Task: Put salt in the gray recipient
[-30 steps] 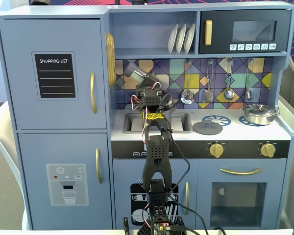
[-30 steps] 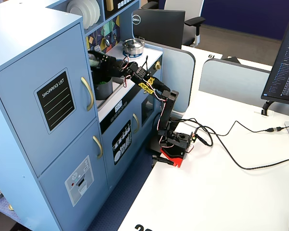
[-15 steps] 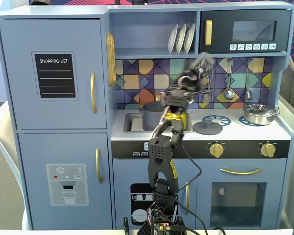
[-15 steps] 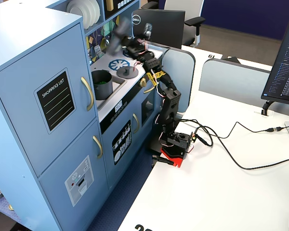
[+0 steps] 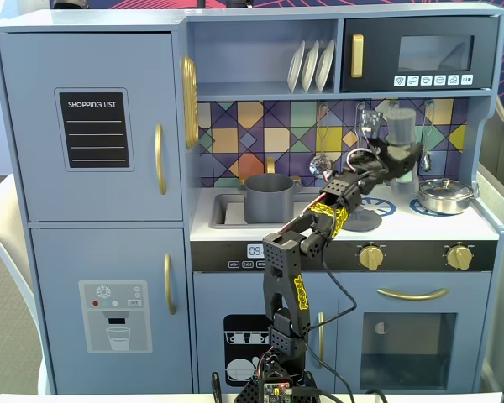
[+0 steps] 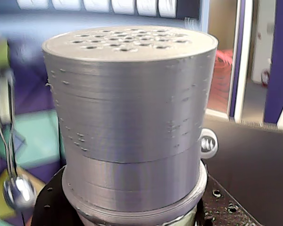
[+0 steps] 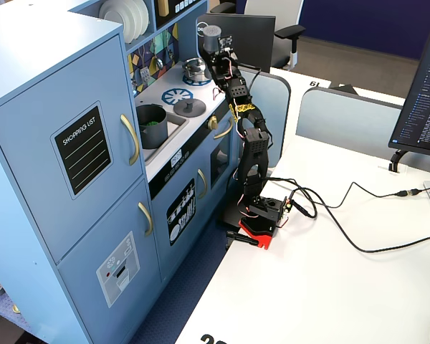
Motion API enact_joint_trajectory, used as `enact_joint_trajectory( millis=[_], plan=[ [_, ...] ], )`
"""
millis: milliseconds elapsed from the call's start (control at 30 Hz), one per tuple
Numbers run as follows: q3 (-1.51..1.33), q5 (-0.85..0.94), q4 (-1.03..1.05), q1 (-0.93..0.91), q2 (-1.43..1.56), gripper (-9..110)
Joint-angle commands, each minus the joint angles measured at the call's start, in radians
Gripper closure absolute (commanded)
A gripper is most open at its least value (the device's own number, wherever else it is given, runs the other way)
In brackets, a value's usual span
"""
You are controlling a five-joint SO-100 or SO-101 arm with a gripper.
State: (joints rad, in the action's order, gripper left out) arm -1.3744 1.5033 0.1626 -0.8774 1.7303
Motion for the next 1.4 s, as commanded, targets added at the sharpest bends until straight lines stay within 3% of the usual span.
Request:
enact_joint_trajectory(
  millis=[0, 533, 1067, 1200, 1367],
  plan=[
    [-0.034, 0.017, -0.063, -0.015, 0.005, 101],
    [-0.183, 0.017, -0.227, -0.035, -0.080, 101],
    [-0.230, -0.014, -0.224, -0.046, -0.101, 101],
    [-0.255, -0.040, -0.229, -0.054, -0.087, 85],
    [-0.341, -0.089, -0.307, -0.078, -0.037, 54]
  ],
)
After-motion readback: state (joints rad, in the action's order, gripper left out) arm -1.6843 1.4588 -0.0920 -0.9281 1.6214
